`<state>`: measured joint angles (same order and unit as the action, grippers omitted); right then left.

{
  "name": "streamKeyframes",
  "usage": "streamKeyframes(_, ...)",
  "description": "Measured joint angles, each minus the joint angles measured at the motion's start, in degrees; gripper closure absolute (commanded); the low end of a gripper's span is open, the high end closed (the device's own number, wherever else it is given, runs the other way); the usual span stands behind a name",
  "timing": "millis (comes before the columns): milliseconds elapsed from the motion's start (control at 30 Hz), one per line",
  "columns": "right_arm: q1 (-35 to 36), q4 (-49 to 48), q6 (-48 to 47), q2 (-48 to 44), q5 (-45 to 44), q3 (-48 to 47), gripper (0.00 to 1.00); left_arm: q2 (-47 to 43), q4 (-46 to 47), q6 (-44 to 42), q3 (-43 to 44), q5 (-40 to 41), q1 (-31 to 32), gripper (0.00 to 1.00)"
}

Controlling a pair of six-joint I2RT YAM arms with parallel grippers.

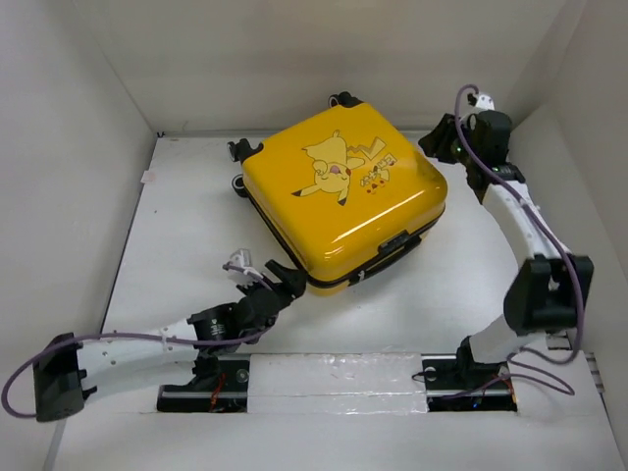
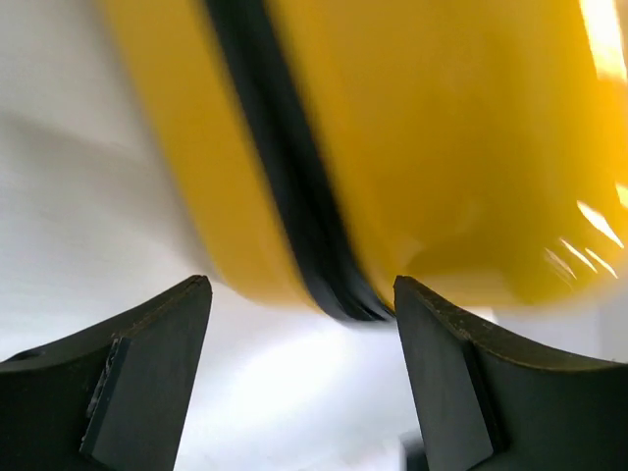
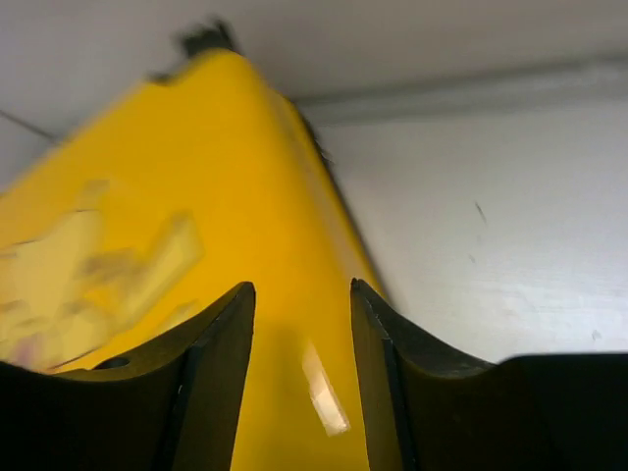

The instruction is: Pack the luggage

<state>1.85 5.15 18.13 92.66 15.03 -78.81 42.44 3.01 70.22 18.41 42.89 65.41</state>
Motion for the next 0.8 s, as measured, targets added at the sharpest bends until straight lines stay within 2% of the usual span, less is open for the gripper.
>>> streamKeyframes(33,0.44,-0.02,0.15,-4.52,0.92,1.27,0.50,0.22,-0.92,0.09,1.51,0.00,2.86,0.29)
streamKeyframes(100,1.75,-1.18,0.15,-14.58,2.14,5.07,0.58,1.03,-2.54,0.09,5.40,1.77,7.85,0.29)
streamKeyframes(167,3.76,-5.09,0.52,-25.31,3.41,11.69,0.83,1.90,-3.45,-0.35,9.01,4.52,10.47,0.28)
streamKeyframes(233,7.08,-8.81,1.07,-36.02,5.22,20.63,1.00,2.54,-4.04,-1.79,11.98,7.63,11.43,0.27)
streamKeyframes(367,15.52,-16.00,2.47,-52.72,8.37,40.61,1.00,2.75,-2.67,-7.54,14.51,13.92,11.50,0.24)
streamKeyframes(433,18.43,-17.77,3.43,-56.83,9.05,49.66,1.00,2.75,-0.04,-12.72,14.60,16.74,11.43,0.23)
streamKeyframes(500,21.11,-19.02,4.63,-58.47,9.42,57.24,0.94,2.78,3.26,-17.57,14.86,17.16,10.21,0.23)
streamKeyframes(567,23.78,-19.28,5.40,-57.75,9.42,62.58,0.83,3.50,6.03,-21.62,16.09,15.23,6.86,0.23)
streamKeyframes(600,25.00,-19.56,5.79,-56.35,9.40,63.78,0.73,4.35,7.17,-23.10,17.29,13.25,4.46,0.23)
streamKeyframes(800,29.07,-24.96,4.44,-45.86,8.41,64.17,0.69,11.45,9.97,-26.93,26.38,0.24,-6.36,0.23)
